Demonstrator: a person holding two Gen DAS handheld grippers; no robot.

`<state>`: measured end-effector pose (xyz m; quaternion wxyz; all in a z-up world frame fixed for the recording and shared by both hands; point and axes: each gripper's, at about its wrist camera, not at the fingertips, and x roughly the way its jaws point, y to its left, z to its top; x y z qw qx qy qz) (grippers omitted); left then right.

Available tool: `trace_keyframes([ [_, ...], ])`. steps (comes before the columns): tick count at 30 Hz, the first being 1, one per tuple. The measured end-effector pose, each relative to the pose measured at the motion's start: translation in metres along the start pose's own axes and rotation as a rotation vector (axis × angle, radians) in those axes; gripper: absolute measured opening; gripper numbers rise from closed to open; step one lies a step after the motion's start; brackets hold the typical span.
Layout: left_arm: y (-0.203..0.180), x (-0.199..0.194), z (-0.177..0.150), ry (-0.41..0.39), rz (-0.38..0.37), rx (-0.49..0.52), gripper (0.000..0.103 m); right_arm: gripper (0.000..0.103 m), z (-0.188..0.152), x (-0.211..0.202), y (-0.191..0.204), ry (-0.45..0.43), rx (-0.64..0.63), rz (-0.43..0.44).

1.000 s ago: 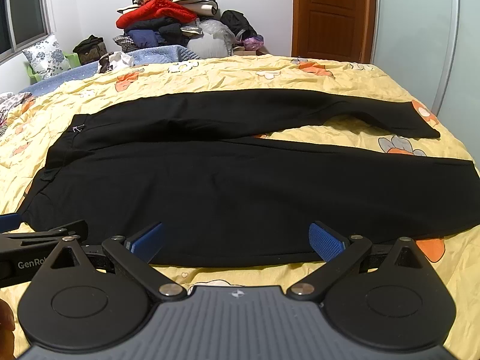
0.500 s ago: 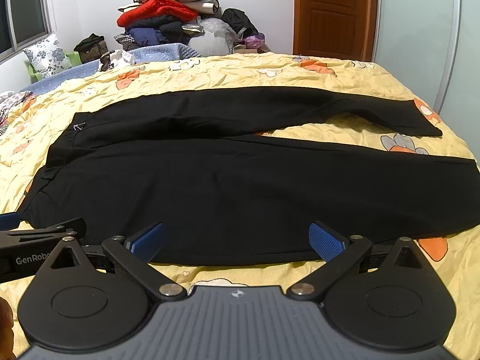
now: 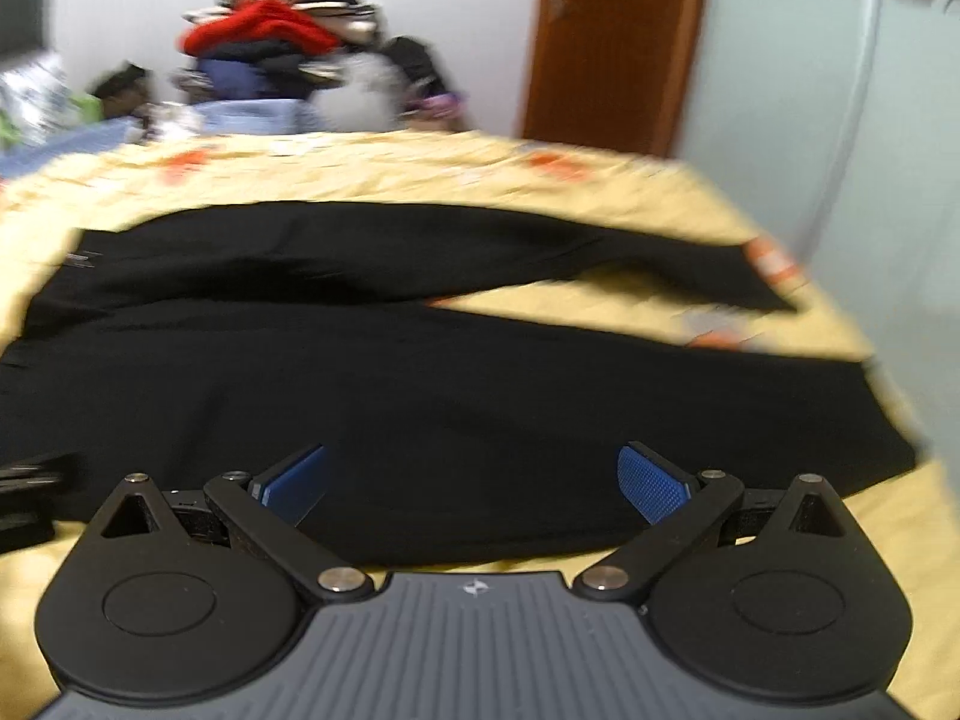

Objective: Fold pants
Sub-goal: 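Move both tools to the waistband corners of the black trousers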

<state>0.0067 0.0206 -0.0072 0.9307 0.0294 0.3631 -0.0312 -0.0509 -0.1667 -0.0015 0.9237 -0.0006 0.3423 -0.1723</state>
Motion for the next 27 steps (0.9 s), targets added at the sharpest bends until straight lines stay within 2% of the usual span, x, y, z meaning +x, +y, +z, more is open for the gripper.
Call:
trace_keyframes([
  [2,0.0,0.0,0.0,-0.001,0.0,0.002,0.102,0.103,-0.001,0.002,-0.003,-0.006,-0.018,-0.06],
  [11,-0.001,0.001,-0.002,-0.007,0.006,0.023,0.102,0.103,-0.005,0.009,-0.015,-0.015,-0.056,-0.168],
  [15,0.003,0.003,0.0,-0.003,0.0,0.014,0.102,0.103,-0.003,0.009,-0.015,-0.022,-0.071,-0.156],
  [18,0.009,0.004,0.004,-0.012,-0.001,0.012,0.102,0.103,-0.001,0.009,-0.015,-0.038,-0.054,-0.078],
  [22,0.025,0.008,0.016,-0.027,0.015,-0.003,0.102,0.103,0.008,0.01,-0.01,-0.071,-0.074,0.081],
  [27,0.064,0.016,0.039,-0.062,0.02,-0.128,0.101,0.103,0.036,0.007,0.021,-0.221,-0.267,0.34],
])
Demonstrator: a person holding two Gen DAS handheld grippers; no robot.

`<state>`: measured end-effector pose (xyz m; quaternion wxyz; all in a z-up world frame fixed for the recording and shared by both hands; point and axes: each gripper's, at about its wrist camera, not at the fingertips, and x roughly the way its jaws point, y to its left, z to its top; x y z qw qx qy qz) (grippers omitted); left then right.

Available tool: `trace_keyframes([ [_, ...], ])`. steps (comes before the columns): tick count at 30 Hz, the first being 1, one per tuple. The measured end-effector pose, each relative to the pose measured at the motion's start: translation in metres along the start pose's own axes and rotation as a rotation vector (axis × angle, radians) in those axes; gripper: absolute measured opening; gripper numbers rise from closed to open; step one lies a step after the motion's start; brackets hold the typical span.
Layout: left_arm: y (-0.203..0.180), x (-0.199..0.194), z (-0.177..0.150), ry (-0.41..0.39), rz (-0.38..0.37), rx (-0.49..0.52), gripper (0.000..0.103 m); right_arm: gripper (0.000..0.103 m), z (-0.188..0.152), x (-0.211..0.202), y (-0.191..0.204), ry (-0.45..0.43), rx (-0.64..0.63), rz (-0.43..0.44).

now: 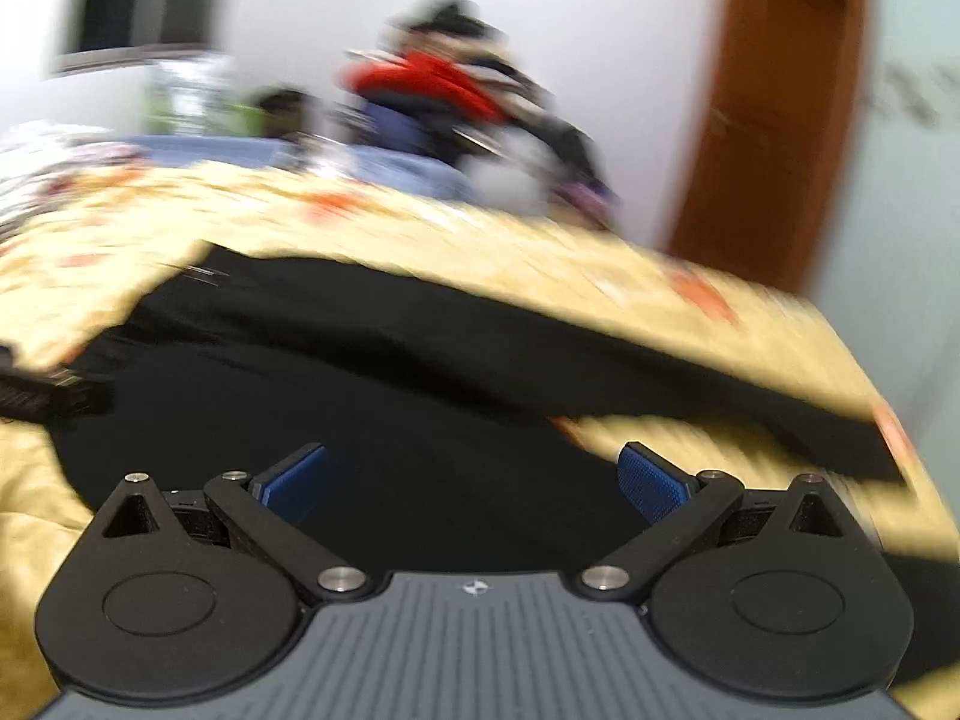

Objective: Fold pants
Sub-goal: 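Move both tools to the waistband corners of the black trousers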

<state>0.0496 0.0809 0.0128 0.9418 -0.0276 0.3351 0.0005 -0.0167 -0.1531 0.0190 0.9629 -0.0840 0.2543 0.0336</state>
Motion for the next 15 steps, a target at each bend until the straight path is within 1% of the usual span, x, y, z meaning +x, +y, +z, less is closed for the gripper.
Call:
trace_keyframes([
  [2,0.015,0.004,0.01,0.001,-0.022,-0.054,0.101,0.103,0.018,0.009,0.01,-0.076,-0.093,0.073],
  [3,0.022,0.009,0.016,0.018,-0.03,-0.067,0.101,0.103,0.026,0.015,0.013,-0.105,-0.124,0.103],
  [4,0.026,0.014,0.022,0.032,-0.025,-0.063,0.101,0.103,0.035,0.022,0.018,-0.129,-0.153,0.136],
  [6,0.03,0.022,0.029,0.03,0.026,-0.021,0.101,0.103,0.055,0.044,0.023,-0.143,-0.198,0.202],
  [8,0.033,0.031,0.035,0.02,0.084,0.009,0.101,0.103,0.071,0.07,0.024,-0.123,-0.22,0.245],
  [9,0.036,0.037,0.039,0.029,0.095,0.009,0.101,0.103,0.081,0.085,0.025,-0.11,-0.228,0.266],
  [12,0.045,0.05,0.047,0.053,0.095,-0.002,0.102,0.103,0.101,0.126,0.031,-0.058,-0.237,0.303],
  [15,0.046,0.066,0.055,0.072,0.131,0.017,0.102,0.103,0.115,0.166,0.029,-0.009,-0.201,0.325],
])
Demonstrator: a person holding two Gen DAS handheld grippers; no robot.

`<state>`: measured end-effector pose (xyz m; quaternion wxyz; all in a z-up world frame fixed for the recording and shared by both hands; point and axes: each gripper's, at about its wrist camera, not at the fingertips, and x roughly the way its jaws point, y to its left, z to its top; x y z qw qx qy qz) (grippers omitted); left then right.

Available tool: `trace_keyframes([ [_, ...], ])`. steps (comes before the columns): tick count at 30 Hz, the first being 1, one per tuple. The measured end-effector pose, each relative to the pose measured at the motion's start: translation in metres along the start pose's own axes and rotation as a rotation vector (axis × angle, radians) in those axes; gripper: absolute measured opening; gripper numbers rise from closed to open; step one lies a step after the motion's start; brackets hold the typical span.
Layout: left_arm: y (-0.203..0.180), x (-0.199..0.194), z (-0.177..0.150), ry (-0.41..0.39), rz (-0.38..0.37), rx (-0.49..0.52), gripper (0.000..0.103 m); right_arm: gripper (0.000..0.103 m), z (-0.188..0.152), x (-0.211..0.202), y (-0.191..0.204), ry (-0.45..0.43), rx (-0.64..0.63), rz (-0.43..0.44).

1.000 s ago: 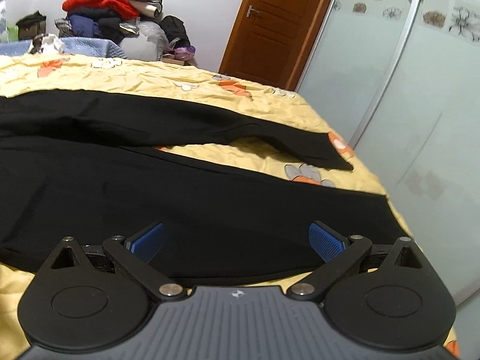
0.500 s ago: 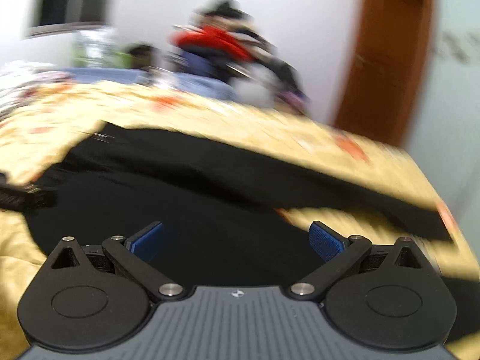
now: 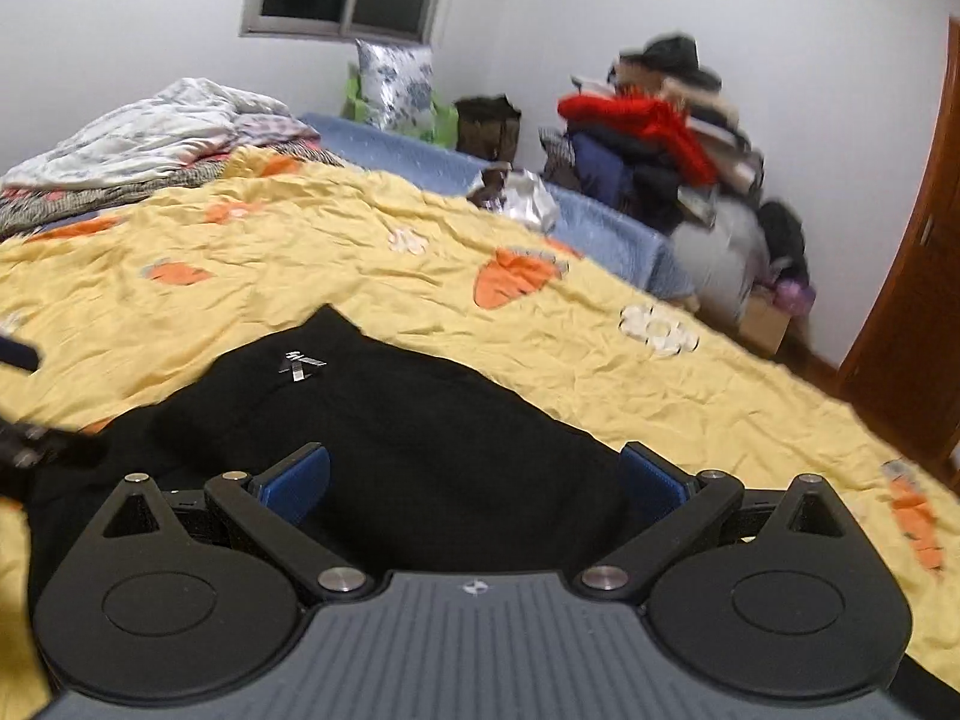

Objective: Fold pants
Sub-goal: 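Move both tools to the waistband corners of the black trousers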

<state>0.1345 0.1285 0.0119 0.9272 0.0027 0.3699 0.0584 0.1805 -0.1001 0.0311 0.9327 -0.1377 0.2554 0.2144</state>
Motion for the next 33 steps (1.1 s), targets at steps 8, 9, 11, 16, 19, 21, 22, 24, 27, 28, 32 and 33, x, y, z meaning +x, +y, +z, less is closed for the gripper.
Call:
trace_keyframes([
  [8,0.007,0.027,0.021,0.006,0.032,-0.012,0.102,0.103,0.017,0.081,-0.043,0.135,0.009,0.222],
  [9,0.007,0.031,0.024,0.02,0.029,-0.015,0.102,0.103,0.019,0.093,-0.048,0.164,0.016,0.248],
  [11,0.008,0.04,0.031,0.056,0.012,-0.026,0.102,0.103,0.024,0.109,-0.057,0.185,0.026,0.298],
  [16,0.007,0.055,0.05,0.054,0.015,-0.016,0.101,0.102,0.036,0.15,-0.079,0.245,0.057,0.39],
  [19,0.003,0.061,0.064,0.045,-0.009,-0.012,0.101,0.102,0.038,0.169,-0.086,0.295,0.032,0.43],
  [21,-0.001,0.069,0.076,0.056,-0.05,-0.019,0.101,0.09,0.037,0.179,-0.09,0.341,0.032,0.464],
  [22,-0.003,0.074,0.082,0.063,-0.064,-0.025,0.101,0.079,0.035,0.183,-0.091,0.365,0.026,0.486],
  [24,-0.01,0.082,0.093,0.058,-0.068,-0.031,0.101,0.068,0.03,0.188,-0.091,0.398,-0.006,0.504],
  [27,-0.024,0.099,0.109,0.061,-0.061,-0.024,0.102,0.045,0.026,0.184,-0.094,0.381,-0.033,0.519],
  [28,-0.028,0.105,0.113,0.07,-0.057,-0.023,0.102,0.03,0.025,0.18,-0.095,0.369,-0.038,0.501],
  [32,-0.039,0.127,0.127,0.107,-0.098,-0.069,0.102,0.012,0.023,0.162,-0.081,0.313,-0.158,0.422],
  [33,-0.039,0.132,0.13,0.123,-0.124,-0.103,0.102,0.011,0.022,0.156,-0.075,0.297,-0.195,0.397],
])
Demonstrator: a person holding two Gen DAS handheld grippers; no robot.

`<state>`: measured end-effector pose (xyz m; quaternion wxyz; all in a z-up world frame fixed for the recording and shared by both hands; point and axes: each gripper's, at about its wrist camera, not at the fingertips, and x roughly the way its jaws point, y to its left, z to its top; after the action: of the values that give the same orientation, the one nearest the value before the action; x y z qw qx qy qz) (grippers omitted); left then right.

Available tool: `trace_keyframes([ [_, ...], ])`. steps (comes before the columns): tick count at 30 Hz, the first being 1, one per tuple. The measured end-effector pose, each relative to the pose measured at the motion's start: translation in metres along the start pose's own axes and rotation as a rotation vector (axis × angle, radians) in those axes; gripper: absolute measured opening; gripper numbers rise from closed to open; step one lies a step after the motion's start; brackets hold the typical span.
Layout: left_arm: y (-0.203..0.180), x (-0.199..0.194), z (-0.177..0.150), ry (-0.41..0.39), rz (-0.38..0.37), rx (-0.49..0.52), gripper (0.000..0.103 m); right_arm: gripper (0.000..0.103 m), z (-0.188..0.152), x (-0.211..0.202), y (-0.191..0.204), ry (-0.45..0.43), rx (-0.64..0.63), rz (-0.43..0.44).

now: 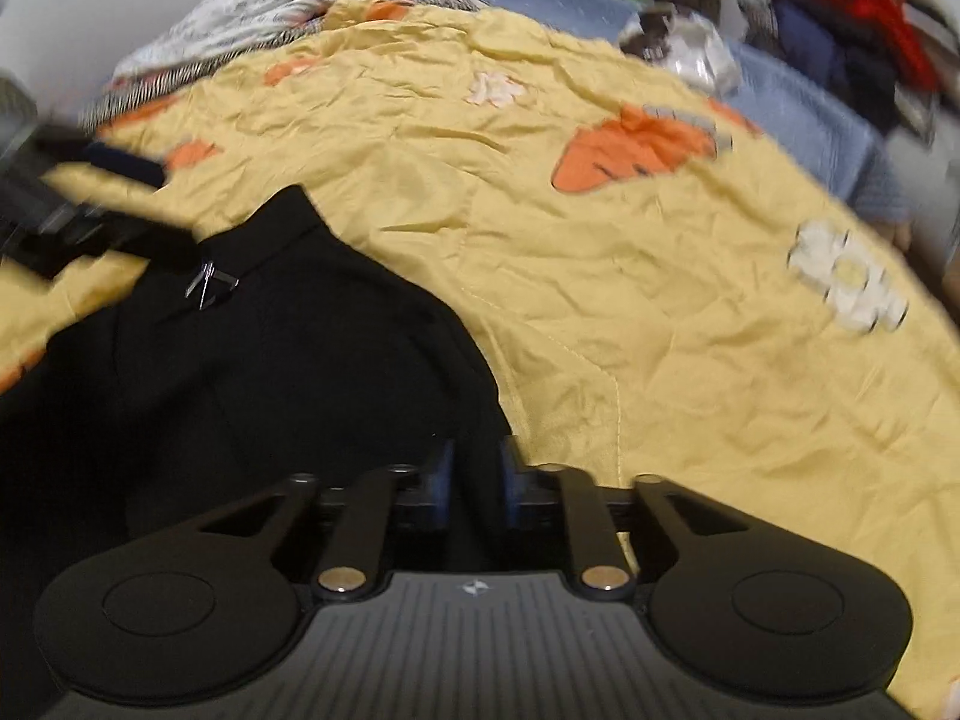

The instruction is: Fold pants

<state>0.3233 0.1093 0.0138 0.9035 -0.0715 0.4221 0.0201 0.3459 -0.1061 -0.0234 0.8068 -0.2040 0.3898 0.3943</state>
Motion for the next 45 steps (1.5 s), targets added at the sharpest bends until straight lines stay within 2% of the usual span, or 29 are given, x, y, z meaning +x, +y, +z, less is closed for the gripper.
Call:
trace_keyframes([
  [6,0.013,0.026,0.012,0.122,-0.183,-0.253,0.101,0.009,-0.017,-0.023,0.06,-0.065,-0.25,-0.192],
  [10,0.017,0.036,0.015,0.157,-0.237,-0.335,0.101,0.008,-0.036,-0.039,0.102,-0.117,-0.413,-0.304],
  [13,0.021,0.041,0.015,0.175,-0.27,-0.399,0.101,0.008,-0.047,-0.052,0.123,-0.162,-0.464,-0.323],
  [16,0.026,0.051,0.014,0.222,-0.311,-0.506,0.099,0.008,-0.054,-0.055,0.137,-0.168,-0.519,-0.348],
  [18,0.025,0.057,0.016,0.253,-0.312,-0.527,0.097,0.008,-0.052,-0.054,0.131,-0.16,-0.497,-0.343],
  [20,0.022,0.053,0.016,0.234,-0.314,-0.514,0.098,0.009,-0.046,-0.058,0.111,-0.202,-0.426,-0.369],
  [21,0.02,0.051,0.016,0.225,-0.31,-0.5,0.098,0.012,-0.041,-0.061,0.095,-0.195,-0.361,-0.343],
  [22,0.019,0.05,0.015,0.224,-0.312,-0.492,0.098,0.016,-0.034,-0.061,0.07,-0.143,-0.263,-0.251],
  [23,0.018,0.05,0.015,0.228,-0.324,-0.489,0.098,0.016,-0.029,-0.061,0.048,-0.127,-0.173,-0.18],
  [25,0.017,0.051,0.014,0.242,-0.351,-0.476,0.098,0.02,-0.024,-0.057,0.007,-0.135,-0.03,-0.058],
  [27,0.015,0.051,0.013,0.239,-0.361,-0.457,0.098,0.025,-0.018,-0.047,-0.02,-0.125,0.059,-0.042],
  [28,0.015,0.051,0.012,0.235,-0.363,-0.446,0.098,0.032,-0.016,-0.042,-0.033,-0.112,0.09,-0.016],
  [30,0.014,0.053,0.012,0.228,-0.373,-0.43,0.098,0.057,-0.014,-0.031,-0.053,-0.1,0.148,0.04],
  [31,0.012,0.054,0.012,0.228,-0.375,-0.415,0.098,0.077,-0.014,-0.025,-0.06,-0.094,0.163,0.05],
  [33,0.009,0.056,0.011,0.226,-0.357,-0.387,0.098,0.077,-0.014,-0.013,-0.068,-0.057,0.179,0.105],
  [35,0.006,0.056,0.011,0.205,-0.329,-0.373,0.098,0.075,-0.018,-0.004,-0.066,-0.018,0.169,0.159],
  [36,0.006,0.056,0.012,0.197,-0.315,-0.371,0.098,0.07,-0.019,0.001,-0.059,0.002,0.141,0.163],
  [37,0.005,0.056,0.013,0.19,-0.307,-0.368,0.098,0.061,-0.025,-0.001,-0.048,0.008,0.097,0.139],
  [38,0.004,0.057,0.014,0.187,-0.305,-0.363,0.098,0.041,-0.024,-0.002,-0.04,0.003,0.056,0.117],
  [40,0.003,0.059,0.015,0.19,-0.297,-0.373,0.099,0.017,-0.024,-0.007,-0.036,-0.014,0.052,0.098],
  [42,0.004,0.06,0.015,0.196,-0.299,-0.395,0.1,0.011,-0.033,-0.018,-0.025,-0.047,0.006,0.066],
  [43,0.005,0.062,0.015,0.199,-0.301,-0.41,0.1,0.008,-0.035,-0.021,-0.016,-0.047,-0.034,0.035],
  [45,0.009,0.065,0.015,0.211,-0.308,-0.444,0.1,0.007,-0.043,-0.026,0.012,-0.046,-0.139,-0.055],
])
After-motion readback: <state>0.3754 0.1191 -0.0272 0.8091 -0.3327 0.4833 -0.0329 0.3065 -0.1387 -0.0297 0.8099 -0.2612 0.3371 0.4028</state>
